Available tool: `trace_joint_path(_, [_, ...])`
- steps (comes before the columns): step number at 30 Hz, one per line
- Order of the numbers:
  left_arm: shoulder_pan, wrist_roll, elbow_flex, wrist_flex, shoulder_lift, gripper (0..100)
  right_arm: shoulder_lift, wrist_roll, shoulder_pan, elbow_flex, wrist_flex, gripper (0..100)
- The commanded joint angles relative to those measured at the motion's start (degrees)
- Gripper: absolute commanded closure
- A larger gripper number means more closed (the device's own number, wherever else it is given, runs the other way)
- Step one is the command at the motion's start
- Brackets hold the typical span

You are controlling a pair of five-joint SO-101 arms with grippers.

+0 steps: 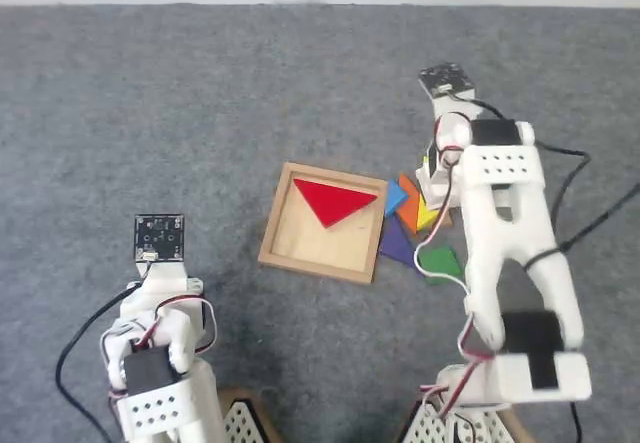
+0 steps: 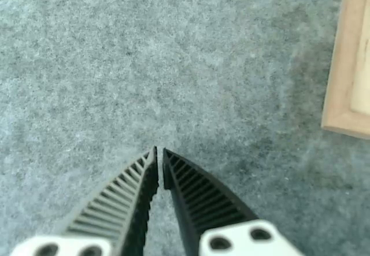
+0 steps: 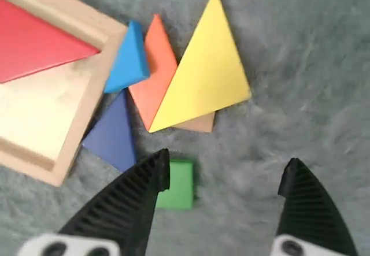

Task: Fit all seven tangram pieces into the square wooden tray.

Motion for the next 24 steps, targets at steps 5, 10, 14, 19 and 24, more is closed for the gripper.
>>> trace_joint_path(5, [-0.18,-0.53,-0.48,0.26,-1.14,98,12.18,-6.86,-4.00,-4.40,-3.91,69.1])
trace_joint_path(10, [-0.18,-0.53,-0.48,0.26,-1.14,98,14.64,-9.32,-14.11,-7.03,-3.91,69.1])
trace_joint_path(14, [-0.18,-0.53,-0.48,0.26,-1.14,98,15.25,-9.41,-19.38,-7.38,-5.41,69.1])
trace_joint_path(19, [-0.18,-0.53,-0.48,0.26,-1.14,98,18.86,-9.32,-19.91,-10.02,-7.96,69.1])
trace_joint_path(24, [-0.18,-0.53,-0.48,0.26,-1.14,98,26.77,-9.23,-19.91,-17.14,-7.52,69.1])
